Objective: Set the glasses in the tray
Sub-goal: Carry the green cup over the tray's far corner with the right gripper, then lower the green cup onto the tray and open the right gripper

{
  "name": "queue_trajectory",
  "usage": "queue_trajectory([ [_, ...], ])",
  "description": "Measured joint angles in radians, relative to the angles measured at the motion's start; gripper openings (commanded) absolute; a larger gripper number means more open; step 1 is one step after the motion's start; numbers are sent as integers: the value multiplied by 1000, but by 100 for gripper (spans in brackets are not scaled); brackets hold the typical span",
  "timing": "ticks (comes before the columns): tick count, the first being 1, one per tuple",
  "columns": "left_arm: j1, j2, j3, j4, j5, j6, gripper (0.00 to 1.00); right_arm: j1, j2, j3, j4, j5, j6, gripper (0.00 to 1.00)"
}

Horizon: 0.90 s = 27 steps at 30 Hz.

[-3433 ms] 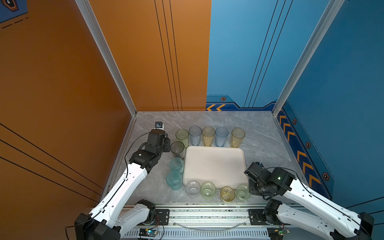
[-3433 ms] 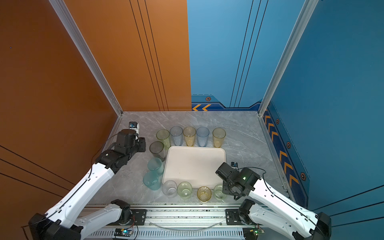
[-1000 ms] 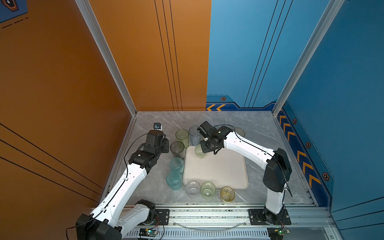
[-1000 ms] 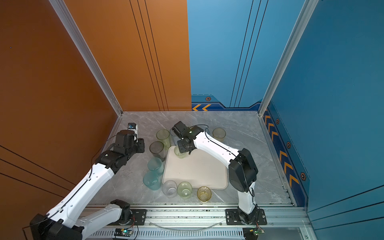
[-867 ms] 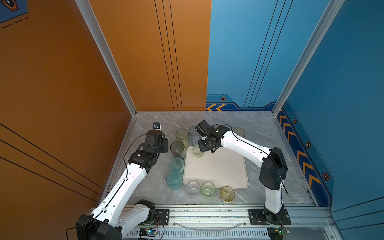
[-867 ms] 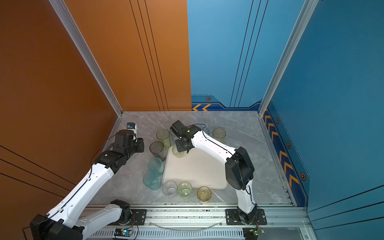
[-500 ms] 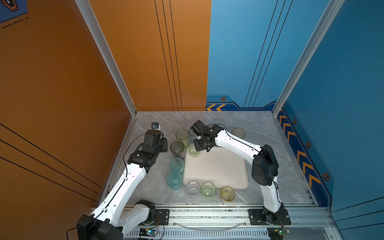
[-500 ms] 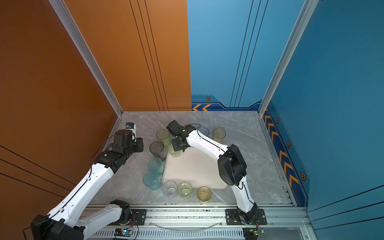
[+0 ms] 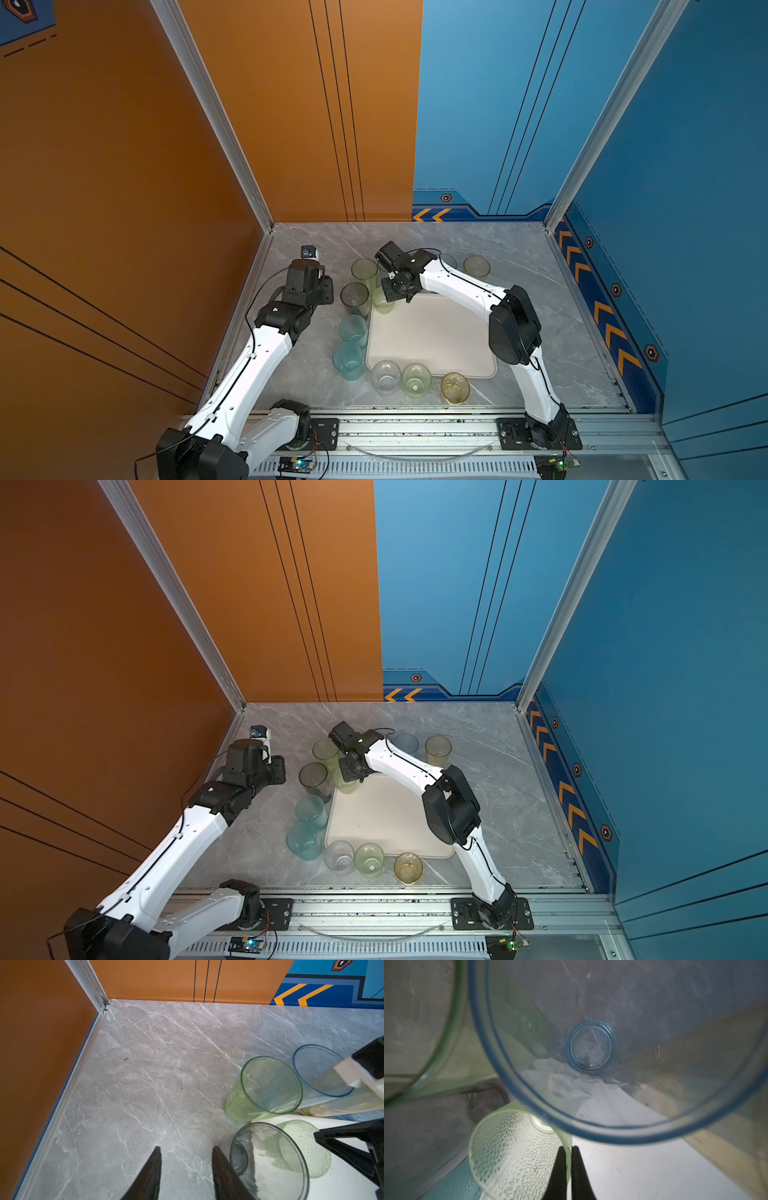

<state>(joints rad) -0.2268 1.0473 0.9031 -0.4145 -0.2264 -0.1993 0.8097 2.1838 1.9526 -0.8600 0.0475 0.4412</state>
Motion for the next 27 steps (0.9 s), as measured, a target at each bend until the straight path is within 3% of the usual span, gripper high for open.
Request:
queue_trajectory([
  [18,13,10,0,2,11,0,42,-17,14,8,0,-11,0,7],
  [23,13,10,0,3,11,0,42,-18,17,8,0,-27,-1,15],
  [27,14,10,0,3,12,0,42,-18,19,8,0,-30,0,16],
])
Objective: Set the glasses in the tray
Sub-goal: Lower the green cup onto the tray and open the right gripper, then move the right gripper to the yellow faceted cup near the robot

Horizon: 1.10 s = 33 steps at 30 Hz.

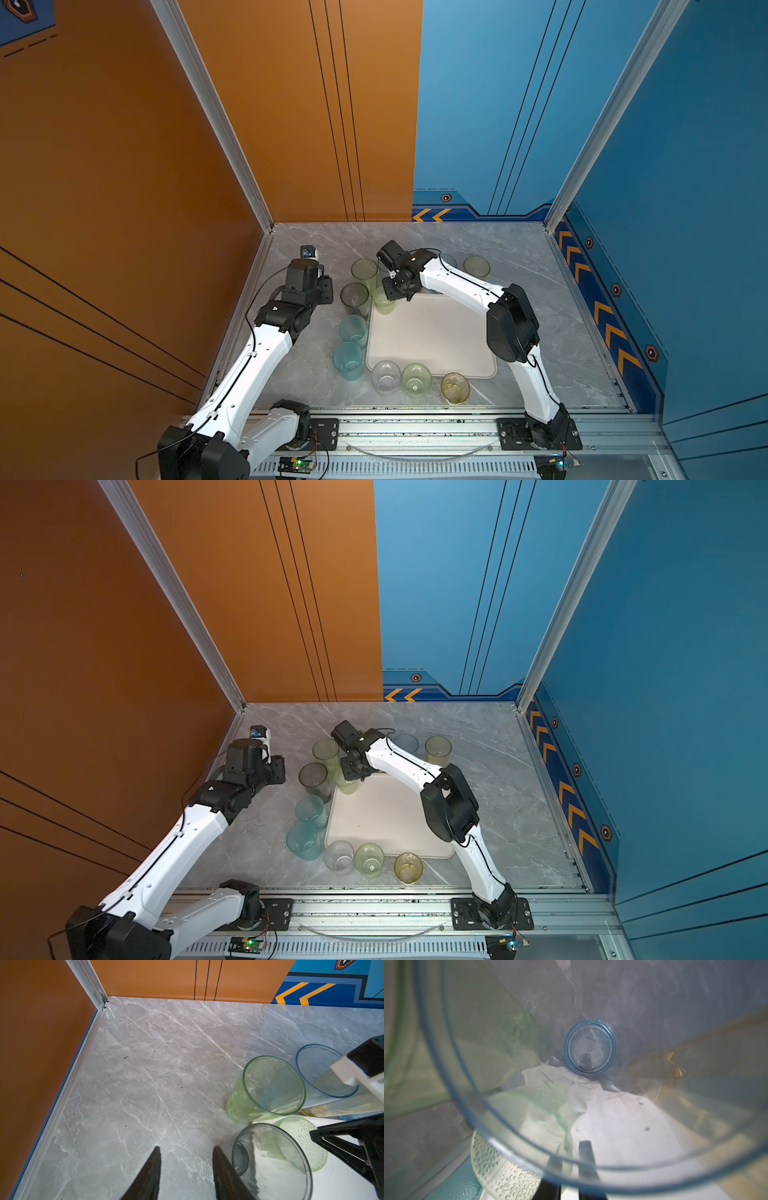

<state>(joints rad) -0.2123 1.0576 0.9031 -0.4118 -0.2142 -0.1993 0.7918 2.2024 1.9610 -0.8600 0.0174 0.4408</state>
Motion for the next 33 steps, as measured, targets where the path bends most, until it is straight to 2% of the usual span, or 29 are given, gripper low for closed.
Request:
queue_trajectory([
  [13,4,0,-2,0,6,0,42,0,-3,-1,0,1,0,23],
  [17,4,0,-6,1,6,0,42,0,-45,-39,2,6,-5,23],
  [23,4,-2,-19,4,6,0,40,-2,-279,-211,24,13,-8,24],
  [28,-19,-28,-26,-1,6,-1,40,-13,-546,-421,24,14,-7,22],
  [33,-64,-78,-26,-28,4,-2,40,-7,-763,-657,-49,36,19,19],
])
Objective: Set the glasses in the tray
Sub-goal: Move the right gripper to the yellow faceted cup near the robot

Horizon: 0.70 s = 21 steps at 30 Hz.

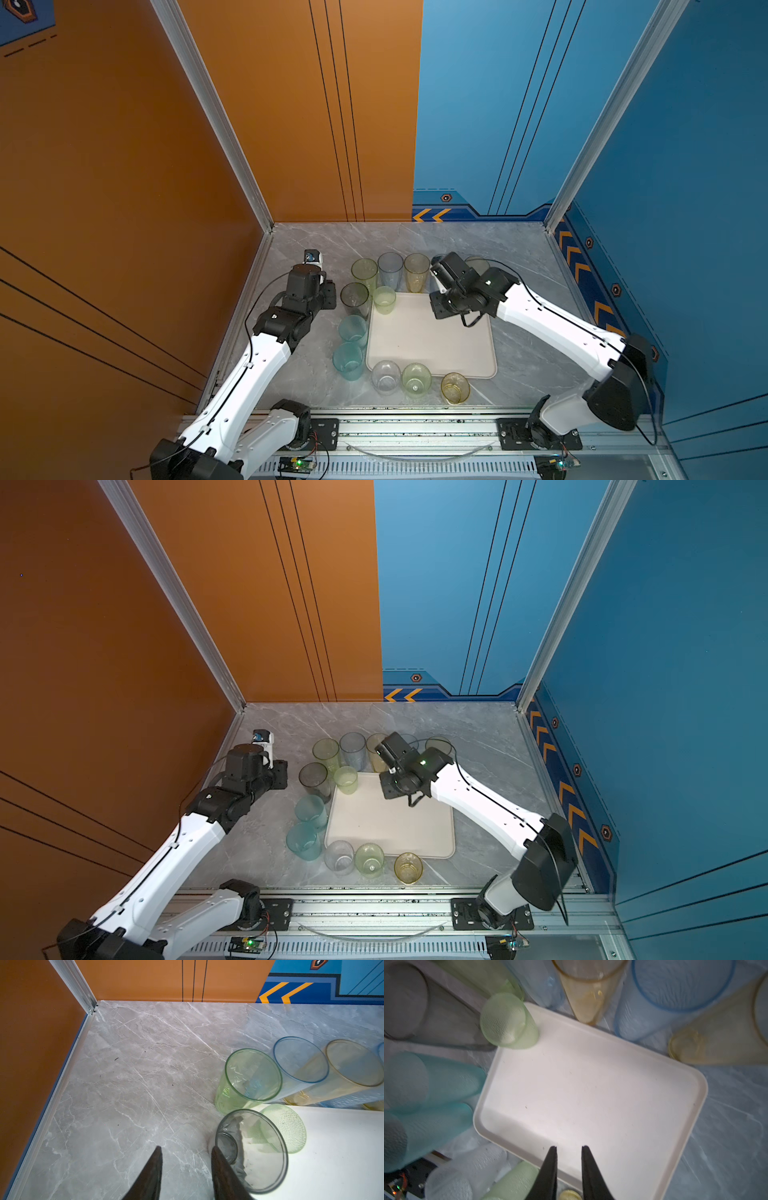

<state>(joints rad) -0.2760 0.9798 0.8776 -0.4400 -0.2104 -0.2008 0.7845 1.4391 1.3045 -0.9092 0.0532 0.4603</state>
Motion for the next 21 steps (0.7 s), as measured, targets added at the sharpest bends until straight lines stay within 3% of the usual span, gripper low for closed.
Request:
queue_trajectory([
  [10,-14,-45,0,-59,-28,-10,40,133,-367,-269,-166,3,175,19],
  [21,-26,-48,10,-74,-32,-18,40,227,-348,-388,-205,-10,324,19],
])
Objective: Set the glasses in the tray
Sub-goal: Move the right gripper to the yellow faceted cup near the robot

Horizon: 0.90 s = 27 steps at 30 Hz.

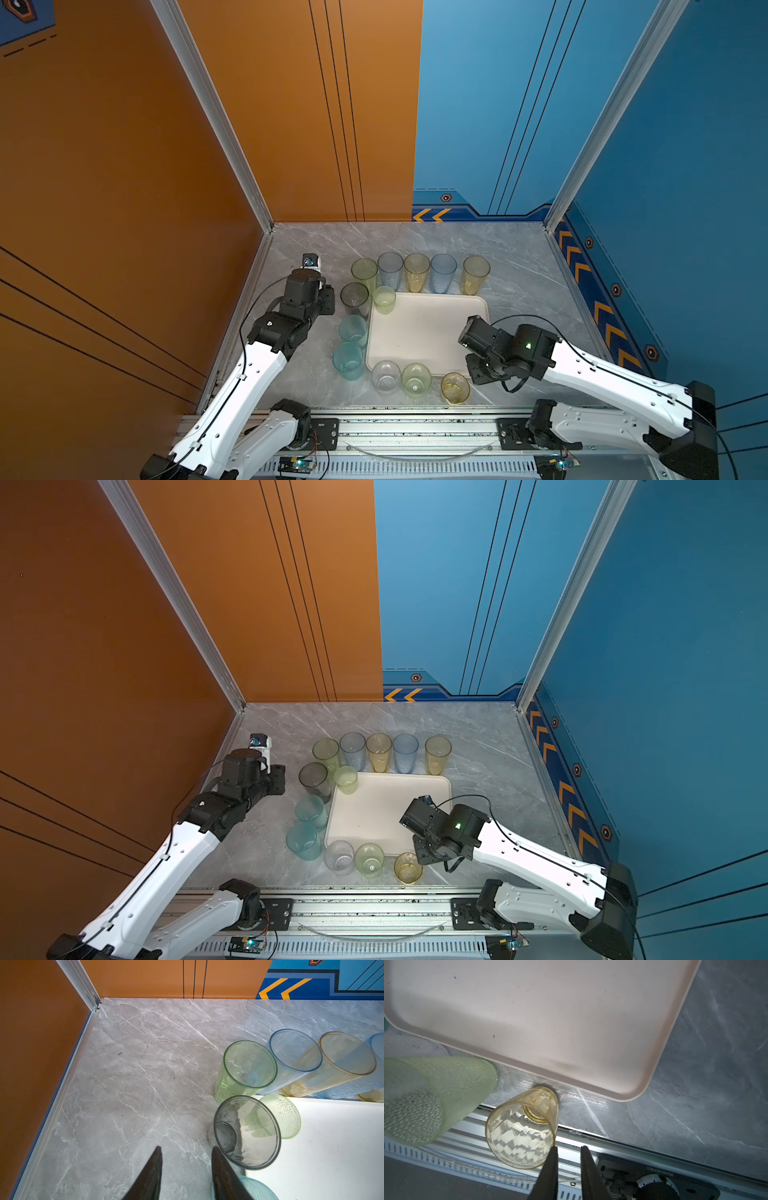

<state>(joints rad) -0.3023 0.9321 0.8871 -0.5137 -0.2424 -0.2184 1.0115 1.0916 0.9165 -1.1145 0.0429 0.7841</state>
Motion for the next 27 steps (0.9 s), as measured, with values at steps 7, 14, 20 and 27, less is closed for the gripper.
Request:
queue_trajectory([
  [7,0,0,5,-4,-3,0,41,12,29,-16,32,-40,26,19],
  [14,0,10,5,-5,-3,0,40,25,50,-23,50,-66,29,19],
  [20,0,26,6,-7,-3,0,40,25,68,-42,53,-76,29,19],
  [27,0,26,6,-6,-3,0,40,25,84,-52,72,-93,29,19],
])
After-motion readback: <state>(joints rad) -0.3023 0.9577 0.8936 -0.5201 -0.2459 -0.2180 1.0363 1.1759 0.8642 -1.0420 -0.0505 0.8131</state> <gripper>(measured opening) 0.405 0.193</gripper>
